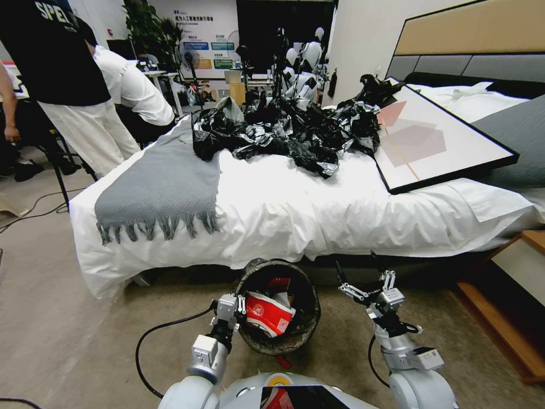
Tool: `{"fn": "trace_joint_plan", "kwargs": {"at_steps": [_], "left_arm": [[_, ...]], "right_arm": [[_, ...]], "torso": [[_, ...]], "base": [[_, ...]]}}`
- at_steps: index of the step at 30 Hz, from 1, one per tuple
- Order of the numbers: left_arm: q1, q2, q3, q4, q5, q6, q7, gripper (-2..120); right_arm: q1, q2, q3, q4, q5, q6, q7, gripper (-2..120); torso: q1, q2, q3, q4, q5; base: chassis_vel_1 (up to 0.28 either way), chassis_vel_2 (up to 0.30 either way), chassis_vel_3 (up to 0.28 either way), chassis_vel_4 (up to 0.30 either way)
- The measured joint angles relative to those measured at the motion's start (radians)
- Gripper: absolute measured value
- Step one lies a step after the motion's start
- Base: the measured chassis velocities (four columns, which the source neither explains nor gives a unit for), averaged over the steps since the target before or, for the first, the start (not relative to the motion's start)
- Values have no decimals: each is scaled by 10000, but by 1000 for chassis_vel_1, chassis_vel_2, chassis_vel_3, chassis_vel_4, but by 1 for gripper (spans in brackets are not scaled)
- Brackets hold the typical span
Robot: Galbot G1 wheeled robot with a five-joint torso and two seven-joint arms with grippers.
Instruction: Pick up the trash bin, then pick up the garbage from the floor and place it into the trash bin.
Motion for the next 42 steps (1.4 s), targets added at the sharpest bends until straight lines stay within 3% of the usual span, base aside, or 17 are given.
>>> {"fn": "trace_joint_plan", "kwargs": {"at_steps": [6, 42], "left_arm": [[-7, -30, 21, 4, 76, 1, 6, 1], [7, -12, 78, 17, 142, -41, 16, 1]], "right_arm": [[73, 140, -260, -25, 98, 125, 544, 100], [320, 54, -260, -281, 201, 119, 473, 100]], "torso": [[0, 0, 0, 0, 0], [0, 0, 0, 2, -1]], "base": [[0, 0, 0, 0], [86, 86, 85, 83]]}}
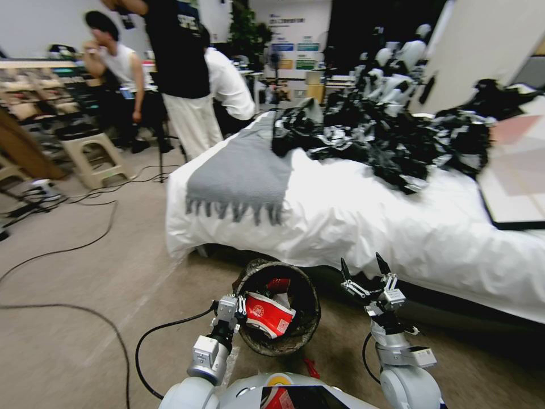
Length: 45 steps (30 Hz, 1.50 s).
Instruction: Pick up the trash bin, then pick up the garbage from the floor and place it into the trash bin.
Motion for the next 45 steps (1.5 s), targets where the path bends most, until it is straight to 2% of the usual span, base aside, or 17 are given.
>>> {"fn": "trace_joint_plan", "kwargs": {"at_steps": [3, 20, 35, 45], "left_arm": [[-12, 5, -2, 1, -3, -4, 0, 1], [-43, -12, -20, 35, -41, -14, -7, 1], [-26, -7, -34, 15, -53, -26, -6, 1], [-22, -12, -46, -23, -49, -32, -2, 1]], "right_arm": [[52, -11, -2, -2, 0, -72, 0, 100], [95, -14, 12, -92, 17, -101, -97, 100], [165, 14, 29, -241, 24, 73, -134, 100], [194, 3, 42, -214, 23, 75, -153, 100]], "torso": [[0, 0, 0, -6, 0], [1, -1, 1, -2, 1], [-3, 1, -3, -1, 2], [0, 0, 1, -1, 0]], "base": [[0, 0, 0, 0], [9, -5, -5, 10], [140, -140, -151, 149], [10, -4, -8, 10]]}}
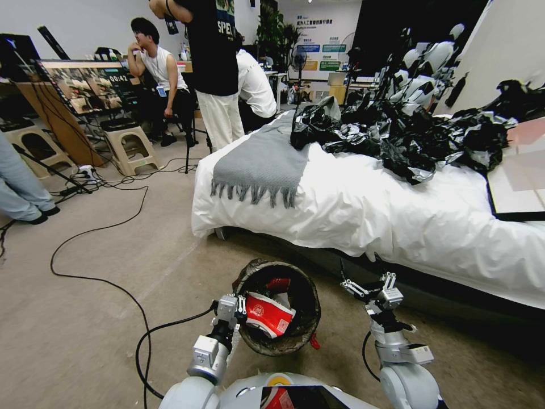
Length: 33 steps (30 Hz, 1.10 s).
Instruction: Pick up the trash bin, then pick up the garbage from the floor and place it into the trash bin.
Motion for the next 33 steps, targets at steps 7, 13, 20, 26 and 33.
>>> {"fn": "trace_joint_plan", "kwargs": {"at_steps": [7, 13, 20, 26, 33], "left_arm": [[0, 27, -44, -46, -21, -1, 2, 1], [-54, 26, -184, -74, -146, -1, 1, 1], [-159, 34, -358, -112, -350, 54, -15, 1], [-190, 42, -410, -137, -413, 78, -18, 1], [-303, 53, -531, -169, -542, 131, -27, 1]], "right_arm": [[-2, -38, -4, 13, -30, -19, -21, 100], [30, -151, -32, -66, -259, -43, 70, 100], [119, -498, -259, -625, -528, -835, 245, 100], [64, -868, -460, -971, -415, -1676, 387, 100], [253, -1910, -828, -1824, -176, -2872, 502, 100]], "torso": [[0, 0, -1, -2, 1], [0, 0, -1, -1, 1], [0, 0, -1, -1, 1], [0, 0, -1, -3, 2], [1, 0, -1, 2, 2]], "base": [[0, 0, 0, 0], [0, 0, 0, 0], [0, 0, 0, 0], [0, 0, 0, 0], [0, 0, 0, 0]]}}
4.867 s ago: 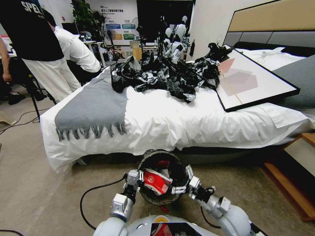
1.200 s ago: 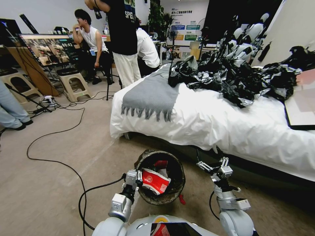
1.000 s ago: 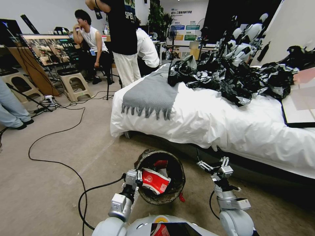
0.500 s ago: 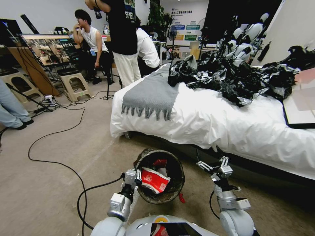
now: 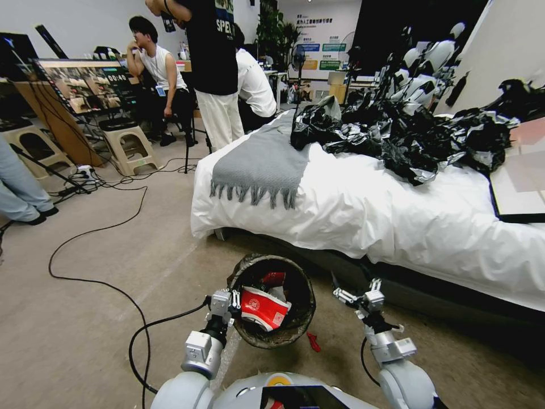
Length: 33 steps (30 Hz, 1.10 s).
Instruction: Pick up the trash bin, then pick up the garbage from the floor and place it into the trash bin.
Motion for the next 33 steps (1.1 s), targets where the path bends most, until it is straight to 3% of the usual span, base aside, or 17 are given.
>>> {"fn": "trace_joint_plan", "kwargs": {"at_steps": [2, 6, 14, 33], "left_arm": [[-43, -26, -29, -2, -39, 12, -6, 1], [-35, -63, -30, -2, -39, 13, -11, 1], [-42, -145, -10, -3, -13, 14, -13, 1], [-32, -264, 83, 119, 112, 7, -10, 1]], "right_arm": [[186, -598, -306, -512, 10, -482, -2, 100], [342, -1091, -824, -1074, 158, -1065, -102, 100], [653, -1613, -1691, -1733, 607, -2139, -151, 100], [1922, -1812, -3309, -3445, 930, -2073, -1496, 100]], "torso": [[0, 0, 0, -2, 0], [0, 0, 0, -2, 0], [0, 0, 0, -4, 0], [0, 0, 0, -3, -1]], "base": [[0, 0, 0, 0], [0, 0, 0, 0], [0, 0, 0, 0], [0, 0, 0, 0]]}}
